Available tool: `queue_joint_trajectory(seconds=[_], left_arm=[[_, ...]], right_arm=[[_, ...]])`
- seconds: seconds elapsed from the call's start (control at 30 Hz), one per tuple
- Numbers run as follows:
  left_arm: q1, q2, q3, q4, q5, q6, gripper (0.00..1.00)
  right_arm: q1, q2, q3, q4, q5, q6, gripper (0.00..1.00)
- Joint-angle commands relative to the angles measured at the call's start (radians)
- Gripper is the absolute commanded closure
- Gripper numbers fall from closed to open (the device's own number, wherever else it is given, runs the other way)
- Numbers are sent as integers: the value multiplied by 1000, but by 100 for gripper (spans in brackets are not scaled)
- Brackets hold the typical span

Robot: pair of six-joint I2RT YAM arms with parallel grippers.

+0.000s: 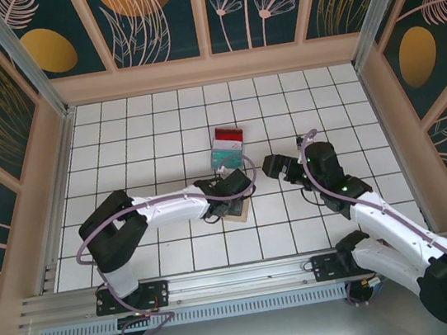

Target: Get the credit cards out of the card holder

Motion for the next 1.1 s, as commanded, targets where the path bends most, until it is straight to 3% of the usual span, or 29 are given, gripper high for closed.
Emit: queue_joint_trajectory(seconds=[0.0, 0.2, 0.5, 0.7, 1.07], left_arm=[[5, 28, 14, -24, 11, 11, 54], [4, 74, 19, -43, 13, 27, 56], [5, 39, 0, -34, 10, 11, 93], [22, -36, -45, 20, 25, -42, 95], [86, -322, -194, 146, 56, -116, 93]], right_arm=[[9, -11, -7, 23, 27, 13, 1], [9, -8, -6, 25, 31, 15, 1], [17, 34, -6, 45, -4, 15, 1], [60, 135, 2, 91, -72, 28, 10], [143, 272, 13, 156, -130, 52, 8]])
